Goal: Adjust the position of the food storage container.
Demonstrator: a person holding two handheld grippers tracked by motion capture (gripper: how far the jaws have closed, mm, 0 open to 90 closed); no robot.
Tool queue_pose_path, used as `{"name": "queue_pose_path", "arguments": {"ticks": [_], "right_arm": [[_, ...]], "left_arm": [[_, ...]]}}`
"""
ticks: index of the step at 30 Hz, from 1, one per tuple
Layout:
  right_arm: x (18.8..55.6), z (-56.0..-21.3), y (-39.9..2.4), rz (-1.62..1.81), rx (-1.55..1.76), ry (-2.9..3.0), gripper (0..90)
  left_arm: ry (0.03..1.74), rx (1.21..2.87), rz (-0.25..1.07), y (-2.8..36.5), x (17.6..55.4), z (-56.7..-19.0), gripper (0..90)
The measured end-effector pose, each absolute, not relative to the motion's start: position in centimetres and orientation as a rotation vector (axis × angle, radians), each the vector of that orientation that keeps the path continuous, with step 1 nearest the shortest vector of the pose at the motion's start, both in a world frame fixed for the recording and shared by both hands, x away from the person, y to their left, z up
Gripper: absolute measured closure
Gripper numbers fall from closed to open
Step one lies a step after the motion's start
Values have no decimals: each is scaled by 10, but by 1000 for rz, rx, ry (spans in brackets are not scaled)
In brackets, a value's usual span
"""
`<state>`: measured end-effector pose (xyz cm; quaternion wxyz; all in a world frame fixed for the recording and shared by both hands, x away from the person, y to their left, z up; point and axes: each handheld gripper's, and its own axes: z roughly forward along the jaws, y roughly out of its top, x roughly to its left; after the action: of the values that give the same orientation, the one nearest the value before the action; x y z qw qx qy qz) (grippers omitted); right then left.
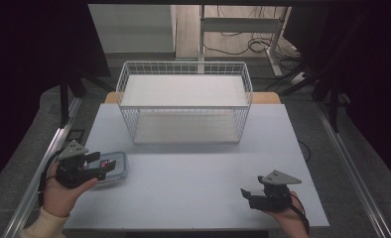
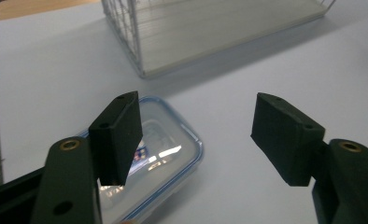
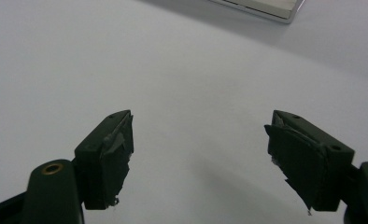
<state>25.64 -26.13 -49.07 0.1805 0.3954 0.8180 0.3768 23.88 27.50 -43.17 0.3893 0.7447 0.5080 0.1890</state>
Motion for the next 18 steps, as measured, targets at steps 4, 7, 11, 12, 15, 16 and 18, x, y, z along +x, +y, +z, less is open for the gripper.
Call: {"name": "queue_pose_path", "arguments": {"ticks": [4, 7, 11, 12, 15, 16, 18], "right_arm": [[257, -492, -261, 1054, 1109, 2323, 219], [258, -494, -260, 1044, 1114, 2329, 219], [258, -494, -260, 1040, 1120, 2324, 218], [258, -494, -260, 1039, 1119, 2324, 217], [257, -494, -260, 1037, 1116, 2324, 217], [257, -494, -260, 1035, 1114, 2323, 216], [257, -494, -260, 1035, 1115, 2324, 216]], "left_arm": [[1352, 1889, 469, 289, 242, -436, 368], [1366, 1885, 463, 294, 243, -437, 401], [1405, 1889, 468, 304, 247, -441, 452], [1415, 1893, 465, 308, 248, -443, 479], [1455, 1893, 450, 320, 252, -450, 605], [1482, 1887, 437, 328, 255, -453, 682], [1497, 1883, 433, 333, 256, -456, 709]]}}
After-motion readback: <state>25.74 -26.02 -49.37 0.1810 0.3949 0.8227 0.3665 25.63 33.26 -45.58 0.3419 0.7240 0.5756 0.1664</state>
